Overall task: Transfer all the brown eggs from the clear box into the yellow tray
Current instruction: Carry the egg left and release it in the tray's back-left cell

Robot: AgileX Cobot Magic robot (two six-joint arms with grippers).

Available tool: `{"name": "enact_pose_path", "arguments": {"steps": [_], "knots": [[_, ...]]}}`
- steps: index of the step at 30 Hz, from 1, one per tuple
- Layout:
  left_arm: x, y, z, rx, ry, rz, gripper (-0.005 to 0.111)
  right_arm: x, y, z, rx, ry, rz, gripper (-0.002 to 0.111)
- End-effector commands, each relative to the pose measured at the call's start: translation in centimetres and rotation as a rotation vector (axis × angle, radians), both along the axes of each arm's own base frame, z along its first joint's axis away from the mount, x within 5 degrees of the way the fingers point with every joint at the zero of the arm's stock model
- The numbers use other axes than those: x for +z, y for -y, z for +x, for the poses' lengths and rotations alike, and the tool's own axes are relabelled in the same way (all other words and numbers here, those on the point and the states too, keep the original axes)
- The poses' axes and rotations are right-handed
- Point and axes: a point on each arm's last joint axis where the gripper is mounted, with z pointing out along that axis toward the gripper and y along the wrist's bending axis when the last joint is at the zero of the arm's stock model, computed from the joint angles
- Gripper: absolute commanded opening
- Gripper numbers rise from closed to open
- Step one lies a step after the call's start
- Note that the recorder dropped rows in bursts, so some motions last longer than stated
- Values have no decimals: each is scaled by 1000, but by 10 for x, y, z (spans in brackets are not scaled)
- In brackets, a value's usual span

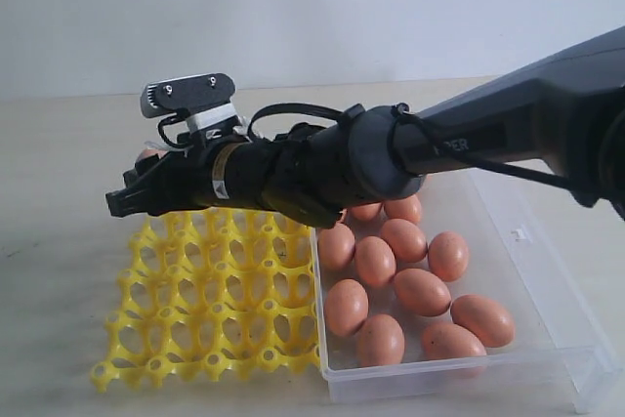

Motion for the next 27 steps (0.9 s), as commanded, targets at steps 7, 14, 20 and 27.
{"name": "enact_pose_path", "arguments": {"steps": [7, 14, 20, 27], "knots": [[3, 0, 0, 0, 18, -9, 0, -26, -4, -5, 41, -56, 16, 0], [3, 0, 0, 0, 18, -9, 0, -32, -3, -5, 61, -30, -18, 6], [3, 0, 0, 0, 18, -7, 0, -33, -3, -4, 60, -24, -29, 54], [3, 0, 0, 0, 18, -9, 0, -23, -1, -4, 55, 0, -60, 61]]}}
